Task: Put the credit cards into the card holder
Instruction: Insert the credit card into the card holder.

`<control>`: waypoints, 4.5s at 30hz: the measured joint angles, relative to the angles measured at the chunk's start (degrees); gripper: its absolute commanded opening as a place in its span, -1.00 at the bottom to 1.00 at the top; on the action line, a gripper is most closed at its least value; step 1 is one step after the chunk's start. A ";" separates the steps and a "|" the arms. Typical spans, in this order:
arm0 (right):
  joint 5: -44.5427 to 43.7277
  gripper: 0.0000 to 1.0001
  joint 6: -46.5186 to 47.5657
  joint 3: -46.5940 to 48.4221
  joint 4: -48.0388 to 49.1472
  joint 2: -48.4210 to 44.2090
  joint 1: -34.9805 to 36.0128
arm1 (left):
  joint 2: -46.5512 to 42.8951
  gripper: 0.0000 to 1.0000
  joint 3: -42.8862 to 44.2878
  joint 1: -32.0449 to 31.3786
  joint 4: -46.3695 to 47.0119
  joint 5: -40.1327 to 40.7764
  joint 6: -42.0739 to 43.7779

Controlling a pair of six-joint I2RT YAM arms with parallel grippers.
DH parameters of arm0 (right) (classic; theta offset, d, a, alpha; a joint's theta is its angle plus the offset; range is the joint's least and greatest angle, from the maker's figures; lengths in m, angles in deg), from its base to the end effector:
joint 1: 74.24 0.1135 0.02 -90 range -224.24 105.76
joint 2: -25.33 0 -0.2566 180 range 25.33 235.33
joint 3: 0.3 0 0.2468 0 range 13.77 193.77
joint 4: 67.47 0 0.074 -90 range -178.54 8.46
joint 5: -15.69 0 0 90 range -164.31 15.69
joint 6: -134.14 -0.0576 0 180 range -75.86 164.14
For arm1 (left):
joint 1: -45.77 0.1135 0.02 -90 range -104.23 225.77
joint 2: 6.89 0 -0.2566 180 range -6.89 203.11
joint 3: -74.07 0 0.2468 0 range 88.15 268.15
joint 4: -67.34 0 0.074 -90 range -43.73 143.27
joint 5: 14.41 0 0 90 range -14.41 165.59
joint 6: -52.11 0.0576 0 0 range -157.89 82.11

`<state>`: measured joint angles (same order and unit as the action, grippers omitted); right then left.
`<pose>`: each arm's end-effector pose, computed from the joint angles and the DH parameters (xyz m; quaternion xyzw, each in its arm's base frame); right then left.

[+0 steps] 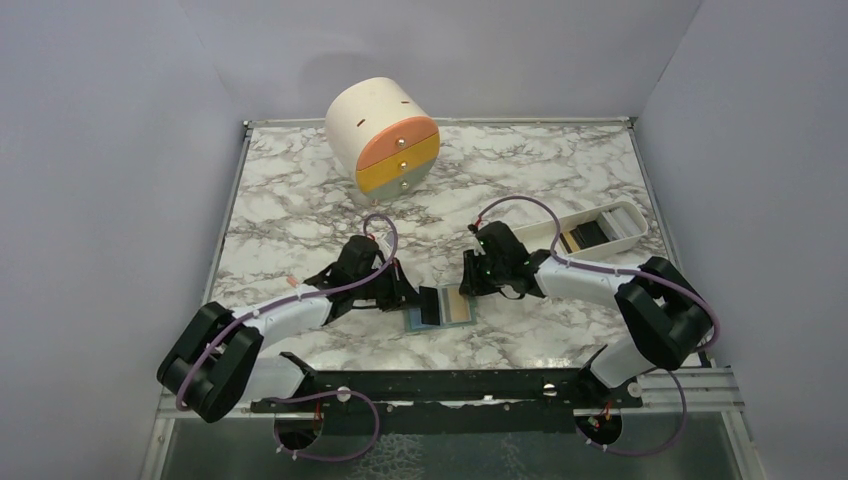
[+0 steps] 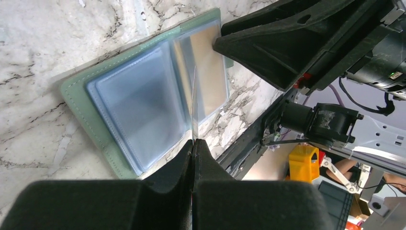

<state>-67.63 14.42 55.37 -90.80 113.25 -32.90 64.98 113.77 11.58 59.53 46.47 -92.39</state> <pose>0.2160 0.1989 0.1300 -0.1137 0.9470 0.2169 0.2080 0.1863 -0.1605 0.1461 -0.0500 0.8821 -0.4489 0.1334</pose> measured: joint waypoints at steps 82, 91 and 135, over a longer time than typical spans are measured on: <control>-3.67 -0.58 -0.13 -5.31 1.55 -5.07 1.18 | 12.72 -1.00 1.31 0.50 9.14 -6.38 3.67; -4.87 -0.28 0.02 -4.70 -1.77 -6.62 1.25 | 12.72 -1.00 1.33 0.50 9.57 -7.32 5.33; -2.10 -0.58 -2.19 -7.72 2.21 -7.37 1.20 | 16.94 -1.00 -3.56 0.81 23.69 -4.39 4.00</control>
<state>-69.73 12.24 47.66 -88.59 105.89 -31.70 81.92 110.21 12.38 83.23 42.08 -88.39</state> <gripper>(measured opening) 0.213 0.010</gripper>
